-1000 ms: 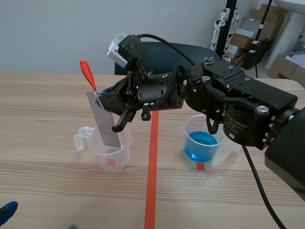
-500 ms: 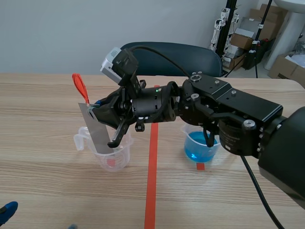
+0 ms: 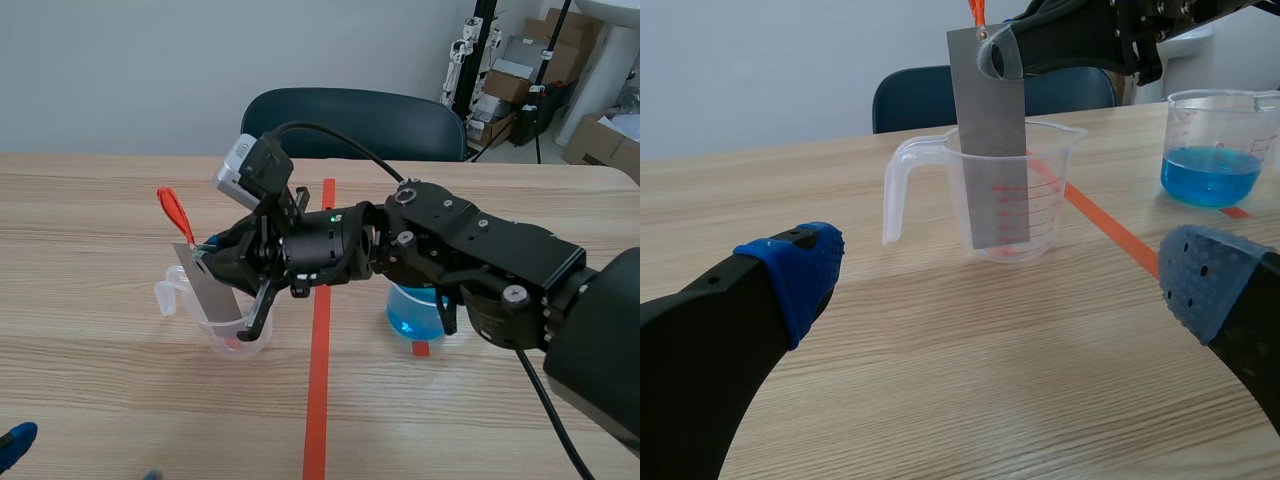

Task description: Do the redox reaction experiment. put the plate into the left beaker

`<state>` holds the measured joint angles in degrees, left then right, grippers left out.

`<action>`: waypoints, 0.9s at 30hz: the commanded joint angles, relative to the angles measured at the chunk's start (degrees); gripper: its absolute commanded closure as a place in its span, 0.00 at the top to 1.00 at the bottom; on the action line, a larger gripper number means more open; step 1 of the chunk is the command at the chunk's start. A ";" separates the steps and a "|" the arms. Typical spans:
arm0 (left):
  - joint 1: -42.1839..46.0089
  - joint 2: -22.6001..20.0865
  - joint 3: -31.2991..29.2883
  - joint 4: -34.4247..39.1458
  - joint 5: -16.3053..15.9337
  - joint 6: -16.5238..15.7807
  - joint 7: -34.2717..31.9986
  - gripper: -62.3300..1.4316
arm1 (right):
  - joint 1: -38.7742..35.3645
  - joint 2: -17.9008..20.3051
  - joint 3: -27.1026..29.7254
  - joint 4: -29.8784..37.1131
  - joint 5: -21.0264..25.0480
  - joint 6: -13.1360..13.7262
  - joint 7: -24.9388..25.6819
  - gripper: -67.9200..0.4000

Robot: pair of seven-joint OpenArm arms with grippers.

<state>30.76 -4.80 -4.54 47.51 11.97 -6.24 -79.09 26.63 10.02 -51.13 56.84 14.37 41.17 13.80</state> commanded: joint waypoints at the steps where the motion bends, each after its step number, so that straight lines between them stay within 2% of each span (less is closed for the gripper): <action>1: -0.02 -0.17 -0.04 1.18 -0.31 -0.35 -0.63 1.00 | 0.39 -0.17 0.04 0.42 -0.11 -0.76 1.60 0.01; 5: -0.02 -0.17 -0.04 1.18 -0.31 -0.35 -0.63 1.00 | -0.04 -0.15 0.07 0.42 -2.60 -1.55 3.78 0.01; 20: 0.00 -0.17 -0.04 1.18 -0.31 -0.35 -0.63 1.00 | -0.13 -0.09 0.07 0.42 -2.62 -1.81 5.22 0.01; 23: 0.00 -0.17 -0.04 1.18 -0.31 -0.35 -0.66 1.00 | -0.13 0.02 0.07 0.42 -2.62 -3.37 4.96 0.02; 24: 0.00 -0.17 -0.04 1.18 -0.31 -0.35 -0.66 1.00 | -0.13 0.02 0.07 0.42 -2.69 -3.93 4.63 0.05; 25: 0.00 -0.17 -0.04 1.18 -0.31 -0.35 -0.66 1.00 | -0.11 0.04 0.07 0.42 -3.15 -4.13 4.52 0.13; 26: 0.00 -0.17 -0.04 1.18 -0.31 -0.35 -0.66 1.00 | -0.11 0.13 0.07 0.42 -3.78 -4.11 4.57 0.26; 27: 0.00 -0.17 -0.04 1.18 -0.31 -0.35 -0.63 1.00 | -0.11 0.13 0.07 0.42 -4.22 -4.11 4.55 0.44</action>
<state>30.76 -4.80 -4.54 47.51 11.97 -6.24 -79.09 25.67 10.04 -51.13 56.84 9.65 36.86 17.69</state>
